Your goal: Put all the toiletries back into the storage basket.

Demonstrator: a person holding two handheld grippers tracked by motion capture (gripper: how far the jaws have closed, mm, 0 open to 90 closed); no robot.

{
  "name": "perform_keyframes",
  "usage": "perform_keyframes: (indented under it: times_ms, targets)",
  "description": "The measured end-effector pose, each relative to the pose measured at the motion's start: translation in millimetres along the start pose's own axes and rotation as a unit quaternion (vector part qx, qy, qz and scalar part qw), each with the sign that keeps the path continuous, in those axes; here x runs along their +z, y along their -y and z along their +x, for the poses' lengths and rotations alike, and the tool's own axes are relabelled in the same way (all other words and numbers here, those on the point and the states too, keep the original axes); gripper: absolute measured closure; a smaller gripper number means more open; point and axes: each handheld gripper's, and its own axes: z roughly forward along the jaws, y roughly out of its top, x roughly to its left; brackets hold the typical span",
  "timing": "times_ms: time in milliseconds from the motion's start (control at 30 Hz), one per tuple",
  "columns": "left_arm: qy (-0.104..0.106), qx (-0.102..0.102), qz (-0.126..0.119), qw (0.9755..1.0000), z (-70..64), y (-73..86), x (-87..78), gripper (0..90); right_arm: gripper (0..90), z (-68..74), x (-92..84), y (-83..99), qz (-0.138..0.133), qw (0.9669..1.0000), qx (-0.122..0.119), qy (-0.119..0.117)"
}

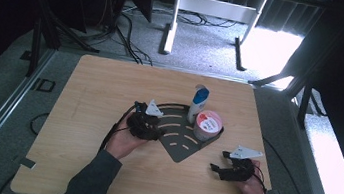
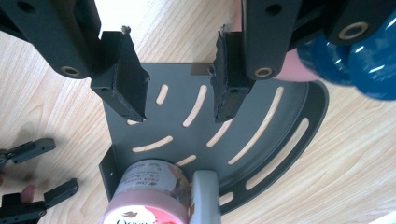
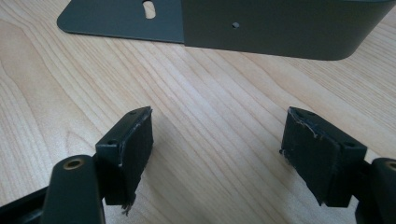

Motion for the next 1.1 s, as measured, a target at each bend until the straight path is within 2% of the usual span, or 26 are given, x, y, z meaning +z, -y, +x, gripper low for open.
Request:
perform_keyframes:
  times_ms: [600,833,900,1100]
  targets:
    - [-0.013,-0.019,0.007,0.9997,10.2,17.0,-13.2,51.7,24.7,0.3,0.1,0.0,0.0,1.0,-0.001,0.001]
    - [-0.026,-0.025,0.006,0.9993,13.7,23.1,-22.6,50.2,24.6,0.3,0.1,0.0,0.0,1.0,-0.001,0.001]
    - [-0.021,-0.029,0.006,0.9993,15.3,24.2,-24.8,50.7,24.6,0.3,0.1,0.0,0.0,1.0,-0.001,0.001]
    - [-0.028,-0.026,0.009,0.9992,15.0,27.1,-29.8,49.1,24.6,0.3,0.1,0.0,0.0,1.0,-0.001,0.001]
